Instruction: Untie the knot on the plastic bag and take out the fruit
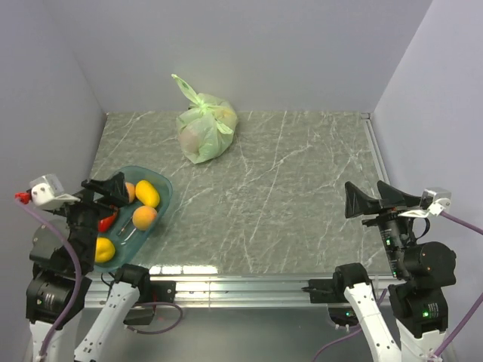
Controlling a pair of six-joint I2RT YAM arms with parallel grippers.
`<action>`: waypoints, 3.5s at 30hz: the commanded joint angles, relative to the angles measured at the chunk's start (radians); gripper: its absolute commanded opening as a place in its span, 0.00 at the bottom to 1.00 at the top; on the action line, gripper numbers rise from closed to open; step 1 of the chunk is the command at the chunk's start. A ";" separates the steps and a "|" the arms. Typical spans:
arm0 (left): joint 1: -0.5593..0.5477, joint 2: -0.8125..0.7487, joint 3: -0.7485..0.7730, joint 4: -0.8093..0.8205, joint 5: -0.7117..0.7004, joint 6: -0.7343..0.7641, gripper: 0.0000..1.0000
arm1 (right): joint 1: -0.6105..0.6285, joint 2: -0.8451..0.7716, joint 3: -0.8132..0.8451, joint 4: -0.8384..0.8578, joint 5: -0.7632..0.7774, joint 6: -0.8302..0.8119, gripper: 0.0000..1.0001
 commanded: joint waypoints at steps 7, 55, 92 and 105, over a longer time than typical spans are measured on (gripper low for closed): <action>-0.001 0.210 -0.037 0.149 0.082 -0.075 0.99 | -0.004 0.036 0.004 -0.042 -0.063 0.076 1.00; -0.482 1.399 0.438 0.273 0.482 0.252 0.01 | -0.001 0.144 -0.063 -0.051 -0.267 0.027 1.00; -0.604 0.908 -0.142 0.285 0.228 -0.307 0.56 | 0.535 1.081 0.052 0.214 -0.152 0.102 0.87; -0.602 1.000 -0.280 0.457 0.323 -0.374 0.18 | 0.561 1.162 -0.092 0.379 -0.130 0.166 0.17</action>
